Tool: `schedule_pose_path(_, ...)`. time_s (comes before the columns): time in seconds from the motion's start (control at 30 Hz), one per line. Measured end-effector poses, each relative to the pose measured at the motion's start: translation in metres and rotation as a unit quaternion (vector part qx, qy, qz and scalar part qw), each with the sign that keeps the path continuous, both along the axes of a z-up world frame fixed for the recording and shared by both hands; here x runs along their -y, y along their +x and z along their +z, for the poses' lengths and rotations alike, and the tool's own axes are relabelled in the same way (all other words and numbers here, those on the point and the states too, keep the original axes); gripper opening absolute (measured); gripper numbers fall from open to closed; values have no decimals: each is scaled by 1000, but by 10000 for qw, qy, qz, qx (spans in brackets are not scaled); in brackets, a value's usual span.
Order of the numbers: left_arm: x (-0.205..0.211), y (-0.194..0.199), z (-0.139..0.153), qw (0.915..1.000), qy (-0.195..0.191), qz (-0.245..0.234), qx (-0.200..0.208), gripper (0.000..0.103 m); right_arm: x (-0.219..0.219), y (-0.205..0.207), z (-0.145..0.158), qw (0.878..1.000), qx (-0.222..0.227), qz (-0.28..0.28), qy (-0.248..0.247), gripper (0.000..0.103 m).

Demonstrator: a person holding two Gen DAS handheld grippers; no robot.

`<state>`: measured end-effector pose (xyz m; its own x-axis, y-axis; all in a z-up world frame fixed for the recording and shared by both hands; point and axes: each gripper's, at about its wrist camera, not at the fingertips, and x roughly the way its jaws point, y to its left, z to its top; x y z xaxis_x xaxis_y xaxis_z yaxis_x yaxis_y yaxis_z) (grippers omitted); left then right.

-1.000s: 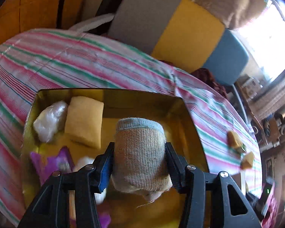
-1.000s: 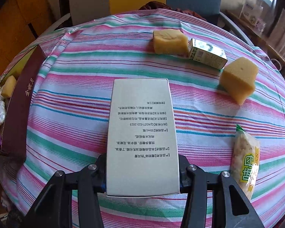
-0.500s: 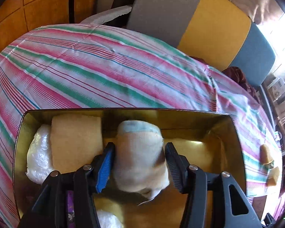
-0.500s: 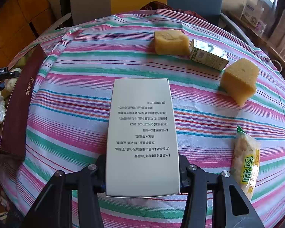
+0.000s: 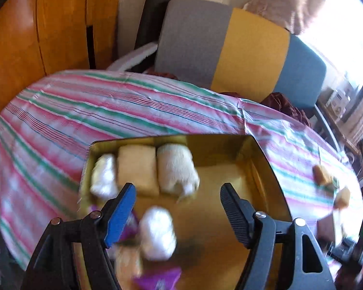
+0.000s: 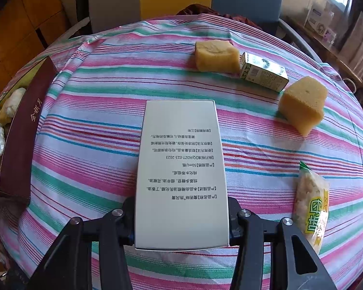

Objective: Organize objects
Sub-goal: 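Carry the sock bundle into the gold tray and open the left gripper, then carry the white paper box into the gold tray and open the right gripper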

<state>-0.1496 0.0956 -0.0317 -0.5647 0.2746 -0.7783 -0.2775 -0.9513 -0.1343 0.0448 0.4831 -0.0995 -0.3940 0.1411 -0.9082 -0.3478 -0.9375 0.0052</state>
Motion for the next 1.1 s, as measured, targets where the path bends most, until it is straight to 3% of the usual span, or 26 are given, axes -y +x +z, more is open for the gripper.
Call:
schedule_pose_path(0.3, 26, 82, 12, 9984, -37, -134, -550, 72, 3, -2, -1, 9999, 2, -47, 125, 51)
schedule_pose_path(0.53, 39, 103, 8, 9981, -73, -136, -598, 72, 17, -12, 17, 9997, -169, -176, 44, 50)
schedule_pose_path(0.87, 54, 99, -8, 9993, 68, 7, -376, 66, 126, -66, 83, 9914, -758, 1033, -265, 51)
schedule_pose_path(1.1, 73, 93, -17, 9992, 200, 243, -229, 63, 214, -128, 89, 9809, -566, 1832, -338, 51)
